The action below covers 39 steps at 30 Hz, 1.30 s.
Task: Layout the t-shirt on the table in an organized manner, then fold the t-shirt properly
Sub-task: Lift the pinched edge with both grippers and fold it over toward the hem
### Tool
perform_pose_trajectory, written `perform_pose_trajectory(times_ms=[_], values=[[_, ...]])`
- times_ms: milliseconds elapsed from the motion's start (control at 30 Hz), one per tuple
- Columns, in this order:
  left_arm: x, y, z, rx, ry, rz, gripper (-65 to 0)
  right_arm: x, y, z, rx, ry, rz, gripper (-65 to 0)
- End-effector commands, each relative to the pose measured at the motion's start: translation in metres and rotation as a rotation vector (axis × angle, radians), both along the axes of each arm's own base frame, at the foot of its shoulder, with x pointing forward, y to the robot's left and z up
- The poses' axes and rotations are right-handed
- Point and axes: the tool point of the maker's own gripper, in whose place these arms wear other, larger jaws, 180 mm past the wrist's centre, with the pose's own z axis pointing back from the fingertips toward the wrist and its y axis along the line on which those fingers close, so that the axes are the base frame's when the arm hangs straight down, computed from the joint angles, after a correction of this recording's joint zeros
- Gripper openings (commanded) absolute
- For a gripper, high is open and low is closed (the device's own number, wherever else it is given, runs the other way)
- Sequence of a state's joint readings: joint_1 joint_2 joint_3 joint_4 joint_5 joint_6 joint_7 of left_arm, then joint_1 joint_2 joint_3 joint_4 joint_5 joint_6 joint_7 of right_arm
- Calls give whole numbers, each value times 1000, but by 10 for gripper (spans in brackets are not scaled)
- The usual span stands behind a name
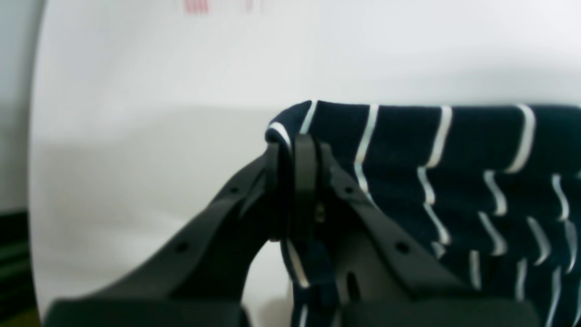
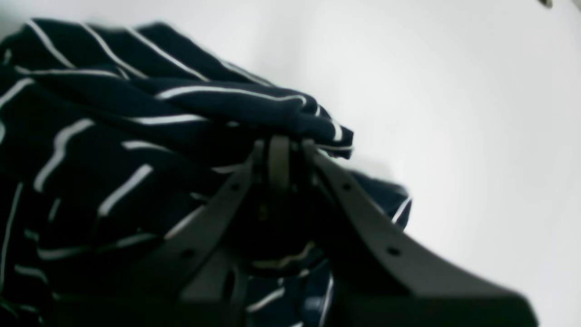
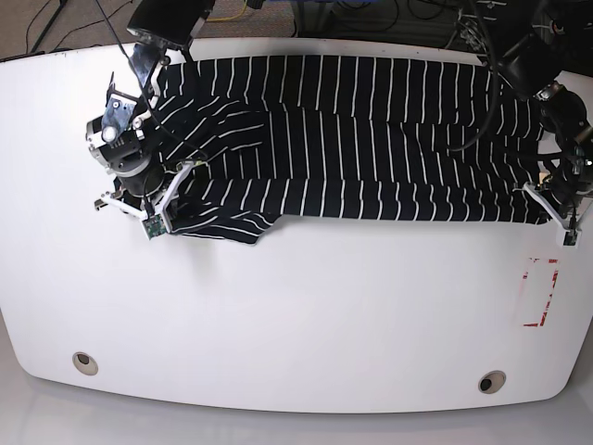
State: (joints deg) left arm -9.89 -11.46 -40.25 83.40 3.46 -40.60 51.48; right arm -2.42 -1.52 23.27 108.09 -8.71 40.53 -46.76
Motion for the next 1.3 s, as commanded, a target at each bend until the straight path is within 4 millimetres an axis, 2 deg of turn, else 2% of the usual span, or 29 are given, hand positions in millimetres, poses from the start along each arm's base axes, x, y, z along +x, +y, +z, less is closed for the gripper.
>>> perform_pose_trajectory(times_ms=[0, 300, 533, 867, 1000, 1267], values=[[8, 12, 19, 38, -47, 16, -650, -1, 1, 9, -1, -33, -10, -647], [-11, 13, 3, 39, 3, 18, -650, -23, 9, 0, 11, -2, -14, -647], [-21, 13, -5, 39, 31, 18, -650, -31, 9, 4, -1, -6, -16, -647], [-26, 15, -8, 42, 44, 19, -650, -45, 9, -6, -2, 30, -16, -647], [-29, 26, 3, 87, 39, 19, -650, -50, 10, -10, 1, 46, -16, -647], [-38, 25, 8, 127, 43, 2, -650, -62, 11, -20, 5, 84, -17, -644]])
